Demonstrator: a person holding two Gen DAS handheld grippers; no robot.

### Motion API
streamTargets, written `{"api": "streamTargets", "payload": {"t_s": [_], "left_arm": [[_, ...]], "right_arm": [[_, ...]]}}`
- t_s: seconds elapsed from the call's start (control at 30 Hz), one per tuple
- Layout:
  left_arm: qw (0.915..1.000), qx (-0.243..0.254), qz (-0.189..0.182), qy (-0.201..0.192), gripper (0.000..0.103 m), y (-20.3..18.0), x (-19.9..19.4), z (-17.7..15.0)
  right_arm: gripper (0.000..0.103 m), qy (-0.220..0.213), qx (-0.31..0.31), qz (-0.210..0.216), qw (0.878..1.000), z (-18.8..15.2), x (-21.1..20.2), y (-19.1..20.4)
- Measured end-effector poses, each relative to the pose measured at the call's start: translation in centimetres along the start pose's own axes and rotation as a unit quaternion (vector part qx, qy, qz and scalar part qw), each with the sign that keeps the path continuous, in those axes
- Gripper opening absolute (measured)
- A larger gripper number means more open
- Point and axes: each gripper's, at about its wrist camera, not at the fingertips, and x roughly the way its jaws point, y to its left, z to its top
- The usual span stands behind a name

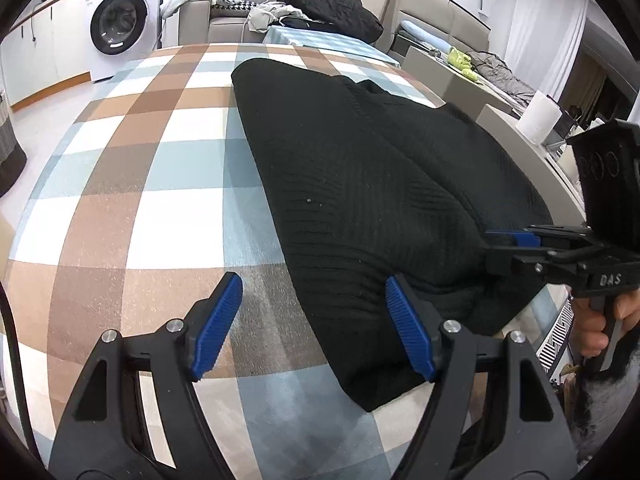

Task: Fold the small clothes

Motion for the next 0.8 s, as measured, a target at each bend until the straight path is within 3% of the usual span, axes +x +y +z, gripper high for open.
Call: {"api": "streamTargets", "payload": {"t_s": [0.1, 0.17, 0.23, 0.33, 0.47, 0.53, 0.63, 0.7, 0.8], "left_arm": [[0.9999, -0.012, -0.003, -0.008, 0.072, 0.4, -0.4, 0.3], [0.9996, -0.022, 0.001, -0.016, 0.072, 0.9, -0.8, 0.6], [0.9991, -0.032, 0.003, -0.026, 0.072, 1.4, -1.4, 0.8], [0.9984, -0.042, -0.001, -0.038, 0.072, 1.9, -2.3, 1.2], [0.9982, -0.041, -0.006, -0.044, 0.072, 1.7, -2.9, 1.4], [0.9986, -0.033, -0.009, -0.041, 0.072, 1.2, -2.8, 1.3], [0.9995, -0.009, -0.015, -0.025, 0.072, 0.0, -2.1, 1.0], [0.9997, 0.011, -0.013, -0.015, 0.072, -1.1, -1.5, 0.7], [0.9991, 0.038, -0.017, 0.001, 0.072, -2.4, -0.7, 0.1]], "right_arm": [[0.049, -0.005, 0.006, 0.006, 1.0, 0.8, 1.0, -0.2], [0.022, -0.011, 0.0, 0.004, 1.0, 1.1, 1.8, 0.0], [0.013, -0.014, 0.004, 0.017, 1.0, 1.3, 1.5, 0.1], [0.012, -0.081, 0.002, 0.051, 0.995, 1.7, -2.1, 1.4], [0.011, -0.118, 0.018, 0.075, 0.99, 1.1, -5.7, 1.8], [0.011, -0.104, 0.026, 0.059, 0.992, 0.2, -5.3, 1.3], [0.011, -0.041, 0.05, 0.003, 0.998, -1.9, -2.5, -0.5], [0.012, -0.02, 0.054, -0.017, 0.998, -2.5, -1.4, -1.1], [0.017, -0.017, 0.049, -0.015, 0.999, -2.6, -1.1, -1.3]]}}
